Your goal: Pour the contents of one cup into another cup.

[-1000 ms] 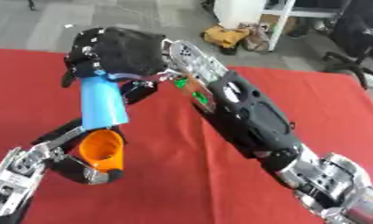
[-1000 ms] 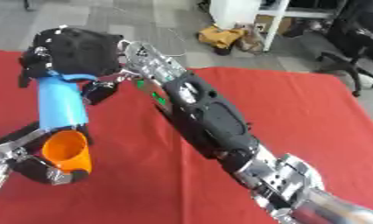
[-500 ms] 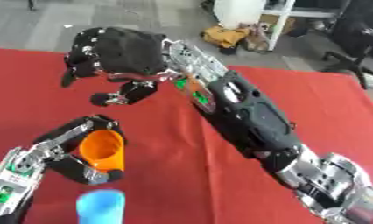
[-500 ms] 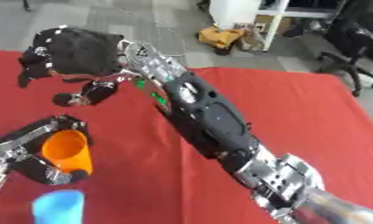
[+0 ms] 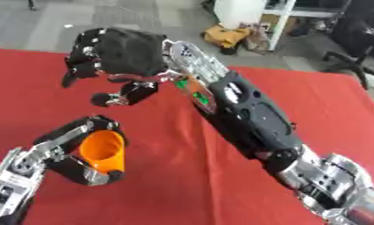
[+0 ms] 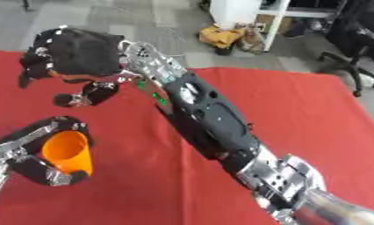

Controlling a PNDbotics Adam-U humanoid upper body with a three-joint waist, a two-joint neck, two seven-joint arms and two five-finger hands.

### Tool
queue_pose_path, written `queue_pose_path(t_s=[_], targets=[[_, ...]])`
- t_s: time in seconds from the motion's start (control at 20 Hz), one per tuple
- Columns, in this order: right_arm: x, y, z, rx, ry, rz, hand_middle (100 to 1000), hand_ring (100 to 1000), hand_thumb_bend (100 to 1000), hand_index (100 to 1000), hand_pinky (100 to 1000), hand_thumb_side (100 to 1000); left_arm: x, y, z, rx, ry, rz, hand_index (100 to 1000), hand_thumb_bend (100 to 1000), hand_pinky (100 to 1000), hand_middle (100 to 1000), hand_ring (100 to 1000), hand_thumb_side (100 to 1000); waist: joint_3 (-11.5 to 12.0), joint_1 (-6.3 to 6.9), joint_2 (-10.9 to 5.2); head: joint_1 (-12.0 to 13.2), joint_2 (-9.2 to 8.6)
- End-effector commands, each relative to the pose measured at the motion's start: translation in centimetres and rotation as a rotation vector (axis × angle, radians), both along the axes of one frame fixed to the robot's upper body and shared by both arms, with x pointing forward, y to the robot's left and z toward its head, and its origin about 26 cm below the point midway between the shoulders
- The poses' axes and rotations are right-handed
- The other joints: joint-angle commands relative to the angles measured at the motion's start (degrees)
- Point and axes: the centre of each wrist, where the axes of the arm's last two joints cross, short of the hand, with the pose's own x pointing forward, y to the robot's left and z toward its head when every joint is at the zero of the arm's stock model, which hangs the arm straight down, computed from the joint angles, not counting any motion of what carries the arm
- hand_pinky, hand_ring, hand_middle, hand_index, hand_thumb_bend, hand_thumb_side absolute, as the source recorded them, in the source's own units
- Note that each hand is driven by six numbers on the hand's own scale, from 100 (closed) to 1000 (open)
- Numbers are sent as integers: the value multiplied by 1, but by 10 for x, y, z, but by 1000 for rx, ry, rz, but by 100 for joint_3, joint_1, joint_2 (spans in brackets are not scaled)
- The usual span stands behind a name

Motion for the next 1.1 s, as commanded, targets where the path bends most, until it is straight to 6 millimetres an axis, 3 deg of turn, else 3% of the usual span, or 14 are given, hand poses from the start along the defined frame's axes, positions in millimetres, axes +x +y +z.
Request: queue_pose_path(t_s=[0.05,0.25,0.5,0.6,0.7,0.9,1.1], targets=[[1,-6,9,7,-14,-10,579,621,280,776,729,100,7,10,10,57,-153,-107,658,240,656,299,414,100,-4,61,-72,-20,-44],[1,-7,8,10,-4,-11,577,620,281,775,729,100,15,29,8,52,-174,10,723,437,678,426,516,100,11,69,-69,-38,-47],[0,-8,8,16,7,-6,575,620,286,775,729,100,19,45,2,59,-200,123,785,538,714,525,603,100,16,73,-69,-45,-52],[0,-9,8,17,13,-7,574,620,281,775,728,100,19,47,-1,48,-218,144,831,761,754,604,675,100,18,75,-69,-43,-54],[0,-10,7,21,21,-8,572,618,282,775,727,100,19,48,-5,19,-230,161,846,825,783,639,716,139,18,75,-71,-44,-54],[1,-14,5,56,60,-13,560,606,269,782,717,100,17,51,-10,-52,-226,203,862,788,820,672,751,241,7,71,-76,-34,-58],[-3,-31,9,156,78,-22,557,598,315,796,709,100,16,58,-9,-107,-214,263,864,767,825,672,753,237,-30,67,-81,34,-72]])
